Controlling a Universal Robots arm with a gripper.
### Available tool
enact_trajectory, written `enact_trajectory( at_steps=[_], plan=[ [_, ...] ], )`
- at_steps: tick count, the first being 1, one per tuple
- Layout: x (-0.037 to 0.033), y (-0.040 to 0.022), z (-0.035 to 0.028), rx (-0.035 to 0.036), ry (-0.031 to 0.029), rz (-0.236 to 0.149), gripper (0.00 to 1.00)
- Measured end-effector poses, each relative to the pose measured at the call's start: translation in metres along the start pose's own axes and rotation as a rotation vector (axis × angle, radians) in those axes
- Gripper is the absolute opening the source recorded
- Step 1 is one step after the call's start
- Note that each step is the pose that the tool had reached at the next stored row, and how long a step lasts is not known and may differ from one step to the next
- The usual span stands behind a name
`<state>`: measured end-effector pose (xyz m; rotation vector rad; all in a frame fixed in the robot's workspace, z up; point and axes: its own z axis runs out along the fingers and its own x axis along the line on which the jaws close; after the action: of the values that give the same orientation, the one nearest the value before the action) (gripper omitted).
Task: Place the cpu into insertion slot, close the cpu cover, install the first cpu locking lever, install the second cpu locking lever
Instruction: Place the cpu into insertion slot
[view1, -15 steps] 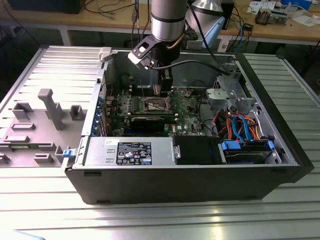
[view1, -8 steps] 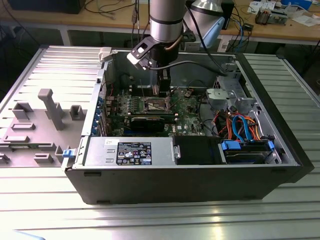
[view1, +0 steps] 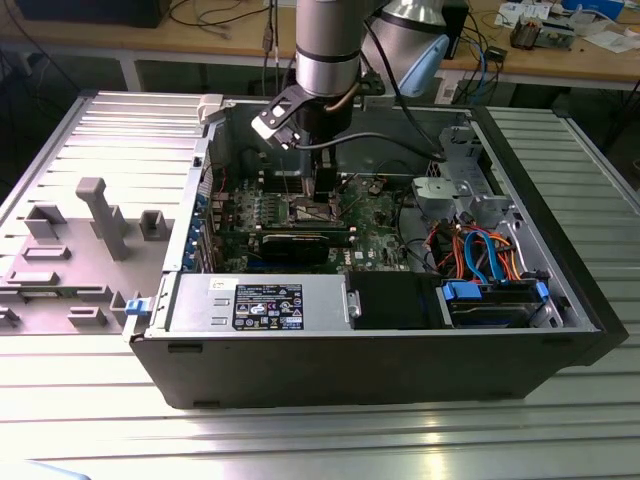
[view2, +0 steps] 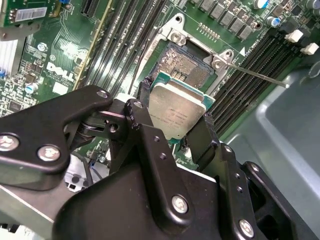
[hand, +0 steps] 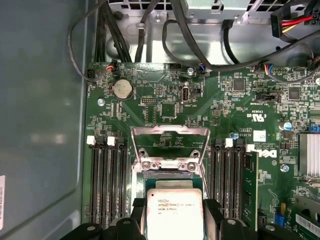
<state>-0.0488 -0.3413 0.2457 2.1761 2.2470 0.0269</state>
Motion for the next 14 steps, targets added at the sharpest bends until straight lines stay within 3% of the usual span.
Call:
enact_trajectory(
  at_steps=[4,14],
  plan=[
    [0.0004,-0.001,0.0086,0.0,-0.0002,0.004,0.55],
    [0.0024,-0.0045,0.0215,0.0,-0.0005,0.011,0.55]
  ],
)
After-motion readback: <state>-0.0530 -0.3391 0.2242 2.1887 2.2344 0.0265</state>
